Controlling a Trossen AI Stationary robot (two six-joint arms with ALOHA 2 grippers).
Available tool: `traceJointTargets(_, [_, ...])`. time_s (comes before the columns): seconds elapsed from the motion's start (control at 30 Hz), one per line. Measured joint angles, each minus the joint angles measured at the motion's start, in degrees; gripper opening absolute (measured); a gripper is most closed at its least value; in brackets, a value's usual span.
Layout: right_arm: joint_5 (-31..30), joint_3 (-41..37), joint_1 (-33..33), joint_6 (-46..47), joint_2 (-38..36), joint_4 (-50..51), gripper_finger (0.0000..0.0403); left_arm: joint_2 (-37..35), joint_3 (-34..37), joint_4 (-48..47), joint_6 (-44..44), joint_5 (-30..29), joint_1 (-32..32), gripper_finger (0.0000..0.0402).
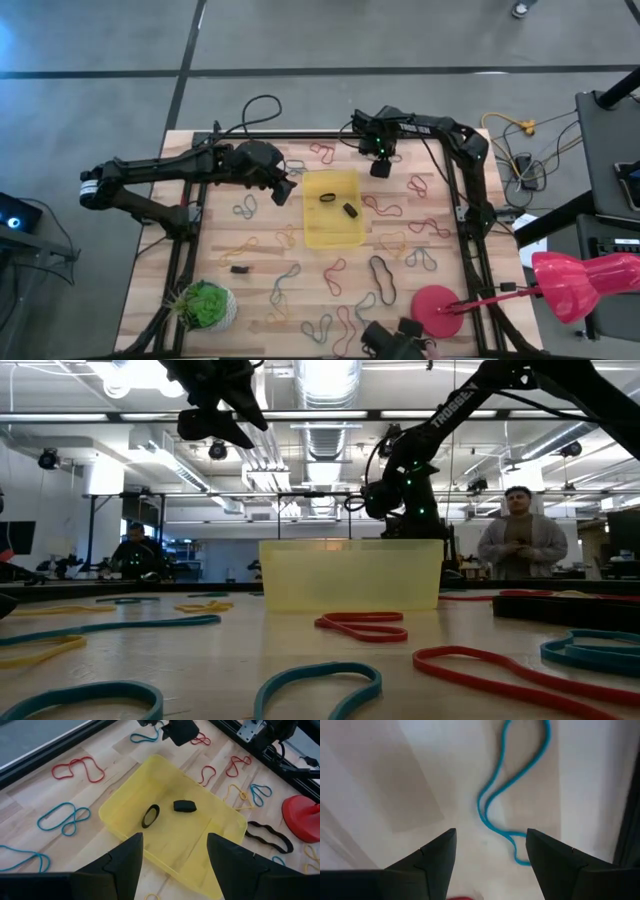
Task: Pick and place rubber bands into bin
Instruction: Put the blue rubber band into the yellow bin
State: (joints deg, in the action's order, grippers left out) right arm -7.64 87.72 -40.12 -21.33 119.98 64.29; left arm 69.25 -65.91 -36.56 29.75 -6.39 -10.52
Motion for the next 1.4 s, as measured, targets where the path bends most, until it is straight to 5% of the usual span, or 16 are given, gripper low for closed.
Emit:
traceJointTargets(0.43, [0.2,0.0,-0.6,-1.4,3.4,0.0,0.0219,0.0,0.0,0.0,0.1,0.0,0.0,0.0205])
traceJointTargets(0.97, [6.4,0.0,-2.4,-0.5,3.7,2.3,0.002,0.0,0.0,0.0,0.1,0.0,0.0,0.0205])
traceJointTargets(1.2, [15.3,-0.3,-1.8,2.6,0.9,5.9,0.0008,0.0,0.0,0.0,-0.1,-0.2,0.0,0.0205])
traceJointTargets(1.4, [16.8,-0.3,-0.2,4.9,-6.6,6.1,0.0008,0.0,0.0,0.0,-0.6,-0.5,0.0,0.0205])
